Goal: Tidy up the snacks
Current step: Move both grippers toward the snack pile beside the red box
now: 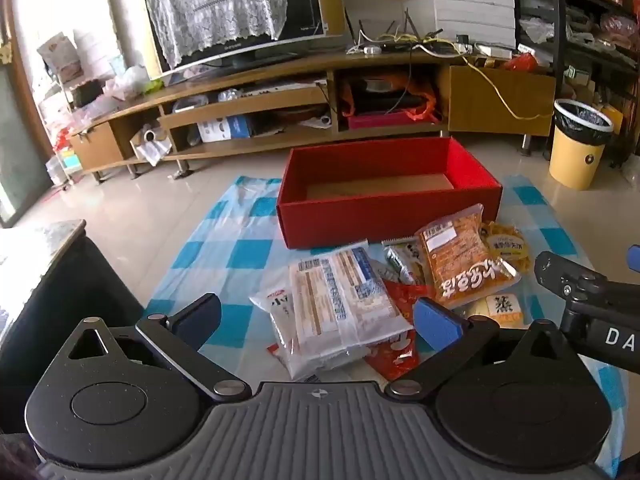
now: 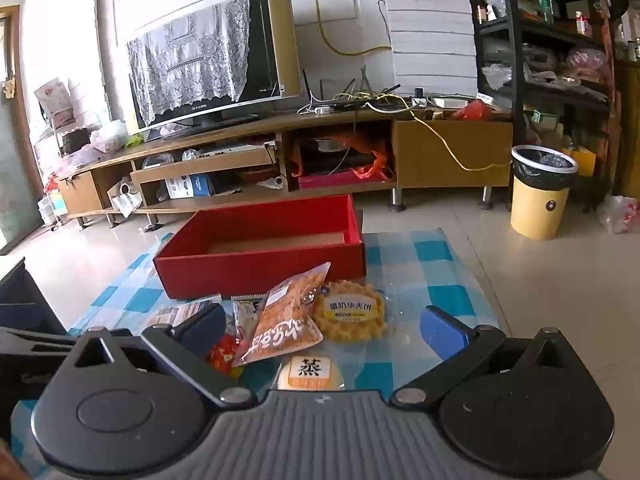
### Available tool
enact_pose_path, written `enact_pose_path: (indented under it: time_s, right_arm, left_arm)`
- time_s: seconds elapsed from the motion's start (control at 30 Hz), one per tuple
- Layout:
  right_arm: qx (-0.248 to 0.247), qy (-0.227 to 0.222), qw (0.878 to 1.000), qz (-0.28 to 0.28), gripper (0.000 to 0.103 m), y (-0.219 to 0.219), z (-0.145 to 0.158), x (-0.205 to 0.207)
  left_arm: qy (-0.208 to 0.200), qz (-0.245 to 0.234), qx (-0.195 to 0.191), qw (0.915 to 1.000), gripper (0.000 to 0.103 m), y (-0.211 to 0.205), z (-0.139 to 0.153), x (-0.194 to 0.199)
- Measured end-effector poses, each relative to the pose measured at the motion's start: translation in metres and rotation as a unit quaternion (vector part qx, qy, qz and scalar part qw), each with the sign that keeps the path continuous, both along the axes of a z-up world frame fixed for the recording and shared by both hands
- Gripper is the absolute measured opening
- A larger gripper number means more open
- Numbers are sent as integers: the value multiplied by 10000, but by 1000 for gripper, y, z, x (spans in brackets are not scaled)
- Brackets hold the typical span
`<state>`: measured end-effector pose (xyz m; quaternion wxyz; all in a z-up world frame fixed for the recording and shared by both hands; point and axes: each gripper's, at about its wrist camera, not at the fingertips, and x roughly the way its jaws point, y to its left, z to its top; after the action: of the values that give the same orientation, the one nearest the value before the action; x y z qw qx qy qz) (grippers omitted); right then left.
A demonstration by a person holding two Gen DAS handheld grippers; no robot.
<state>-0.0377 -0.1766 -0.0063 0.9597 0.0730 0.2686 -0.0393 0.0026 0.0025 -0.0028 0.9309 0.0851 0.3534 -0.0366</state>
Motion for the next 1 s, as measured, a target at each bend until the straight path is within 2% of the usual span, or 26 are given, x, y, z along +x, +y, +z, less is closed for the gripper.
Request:
enact_pose_path:
  time_s: [0.13,0.3,0.47,1.0]
  right_arm:
    - [-59,-39,10000,8,101,8,-7,-4]
    - [-177,371,9992,8,101,16,-9,0]
    - [-175,588,9981,19,101,16,-15,1]
    - [-165,742,9971,4,101,17,-23,7]
  left_arm:
    - [1,53,95,9999,103,1,-8,-4]
    - [524,125,97,9985,103,2,-19,4]
    - [693,149,165,9973,103,2,-26,6]
    - [800,165,254,9963,100,-1,-29,8]
